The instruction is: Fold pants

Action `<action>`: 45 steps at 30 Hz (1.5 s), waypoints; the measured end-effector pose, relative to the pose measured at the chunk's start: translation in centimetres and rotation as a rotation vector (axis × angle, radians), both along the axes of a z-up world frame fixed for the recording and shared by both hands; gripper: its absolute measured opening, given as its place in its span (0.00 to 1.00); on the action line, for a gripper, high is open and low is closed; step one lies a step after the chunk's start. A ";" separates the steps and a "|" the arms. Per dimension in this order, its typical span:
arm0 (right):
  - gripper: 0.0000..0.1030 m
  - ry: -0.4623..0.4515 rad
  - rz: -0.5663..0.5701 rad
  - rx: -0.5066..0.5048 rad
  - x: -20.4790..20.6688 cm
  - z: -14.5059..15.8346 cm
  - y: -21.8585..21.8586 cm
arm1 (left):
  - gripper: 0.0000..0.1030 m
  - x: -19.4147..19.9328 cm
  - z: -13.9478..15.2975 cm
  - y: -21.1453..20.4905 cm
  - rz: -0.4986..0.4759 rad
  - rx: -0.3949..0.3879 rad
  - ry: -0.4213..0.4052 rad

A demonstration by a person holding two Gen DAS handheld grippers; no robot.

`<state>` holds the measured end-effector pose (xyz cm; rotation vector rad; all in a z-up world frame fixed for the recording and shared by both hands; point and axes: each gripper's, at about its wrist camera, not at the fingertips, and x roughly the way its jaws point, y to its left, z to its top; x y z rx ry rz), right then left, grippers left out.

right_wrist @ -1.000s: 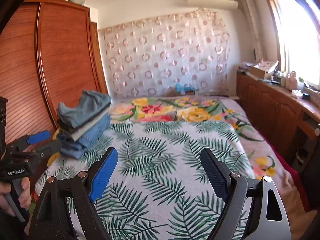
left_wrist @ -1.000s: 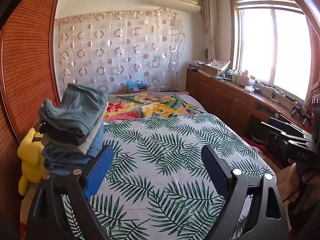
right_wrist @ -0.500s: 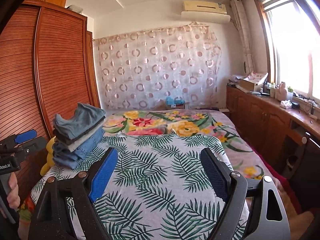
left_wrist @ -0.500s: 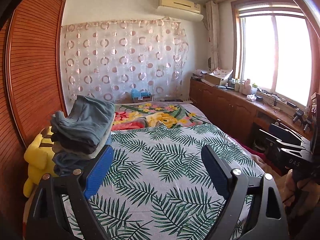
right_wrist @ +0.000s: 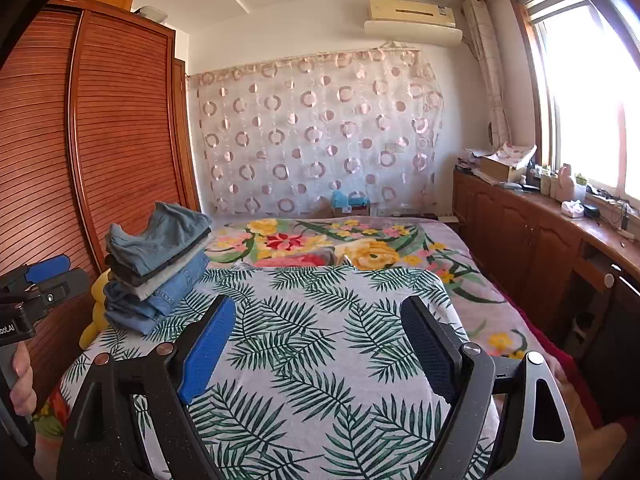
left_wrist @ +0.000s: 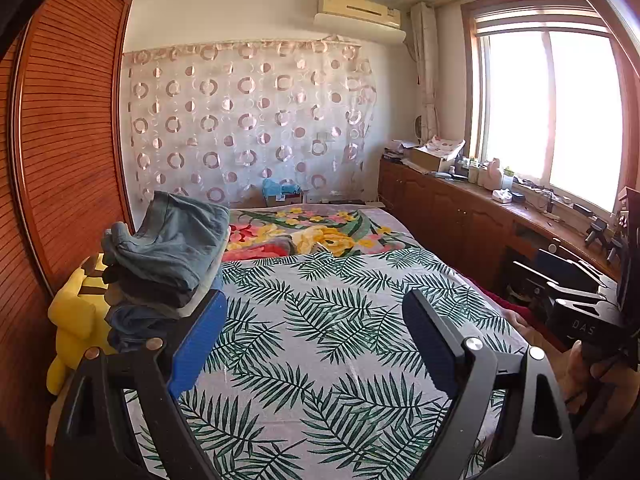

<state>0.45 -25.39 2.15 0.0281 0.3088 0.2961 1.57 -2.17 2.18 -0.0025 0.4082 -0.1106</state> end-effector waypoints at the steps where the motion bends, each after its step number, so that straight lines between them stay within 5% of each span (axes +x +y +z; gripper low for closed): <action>1: 0.84 0.000 0.001 0.000 0.0 0.0 -0.1 | 0.87 0.0 0.0 0.1 0.001 -0.001 -0.001; 45: 0.84 -0.002 0.006 -0.008 0.0 0.0 0.0 | 0.87 -0.1 -0.2 0.0 0.019 -0.003 0.001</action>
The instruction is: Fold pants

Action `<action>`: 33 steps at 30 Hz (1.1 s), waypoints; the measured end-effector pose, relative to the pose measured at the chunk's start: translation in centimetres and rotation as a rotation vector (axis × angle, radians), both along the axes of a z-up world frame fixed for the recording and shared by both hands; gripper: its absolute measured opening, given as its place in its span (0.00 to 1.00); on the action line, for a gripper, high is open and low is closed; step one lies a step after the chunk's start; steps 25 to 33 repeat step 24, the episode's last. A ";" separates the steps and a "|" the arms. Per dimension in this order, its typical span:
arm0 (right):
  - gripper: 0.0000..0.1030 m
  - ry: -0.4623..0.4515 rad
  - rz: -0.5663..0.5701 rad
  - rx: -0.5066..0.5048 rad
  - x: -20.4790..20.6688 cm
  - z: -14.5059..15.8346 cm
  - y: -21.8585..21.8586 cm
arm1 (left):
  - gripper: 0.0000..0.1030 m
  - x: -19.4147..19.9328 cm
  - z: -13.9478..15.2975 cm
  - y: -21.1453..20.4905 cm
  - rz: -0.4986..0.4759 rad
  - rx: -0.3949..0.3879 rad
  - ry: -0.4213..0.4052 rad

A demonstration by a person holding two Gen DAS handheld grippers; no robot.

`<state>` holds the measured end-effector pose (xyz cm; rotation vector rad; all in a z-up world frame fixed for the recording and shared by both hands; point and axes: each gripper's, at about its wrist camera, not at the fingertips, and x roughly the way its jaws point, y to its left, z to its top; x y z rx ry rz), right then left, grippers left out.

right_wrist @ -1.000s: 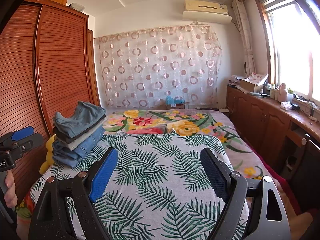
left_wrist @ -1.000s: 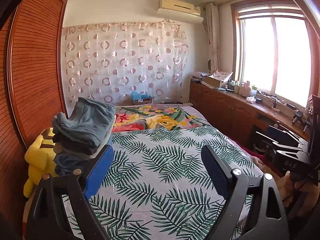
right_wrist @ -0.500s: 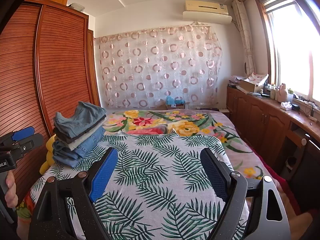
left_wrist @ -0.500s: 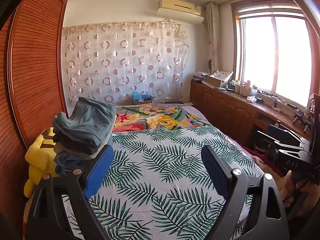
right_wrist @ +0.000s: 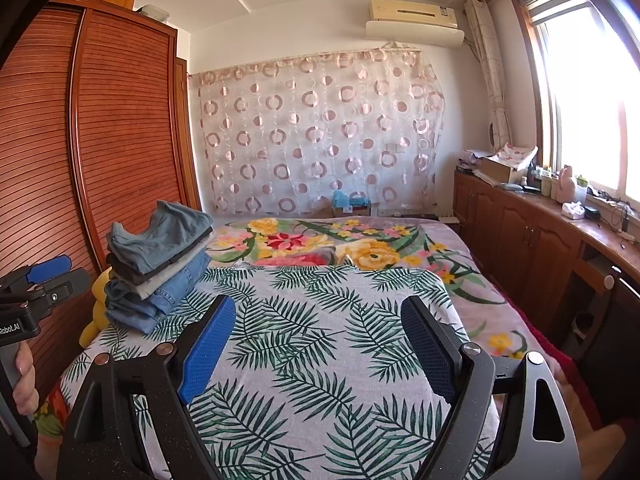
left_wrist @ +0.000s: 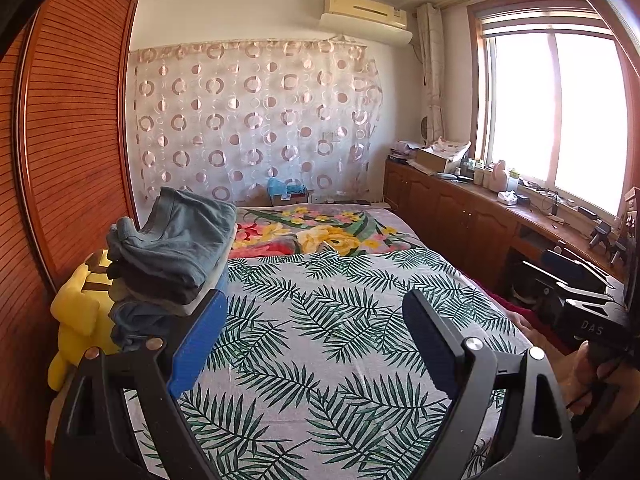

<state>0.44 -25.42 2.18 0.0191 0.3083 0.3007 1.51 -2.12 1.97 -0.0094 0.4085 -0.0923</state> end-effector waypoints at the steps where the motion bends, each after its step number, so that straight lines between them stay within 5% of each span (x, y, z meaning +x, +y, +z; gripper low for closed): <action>1: 0.84 0.000 0.001 0.001 0.0 0.0 0.0 | 0.87 0.0 0.0 0.0 0.000 0.000 0.000; 33: 0.84 0.009 0.002 0.004 0.0 -0.3 -0.1 | 0.87 -0.1 -0.2 0.1 0.002 -0.001 0.001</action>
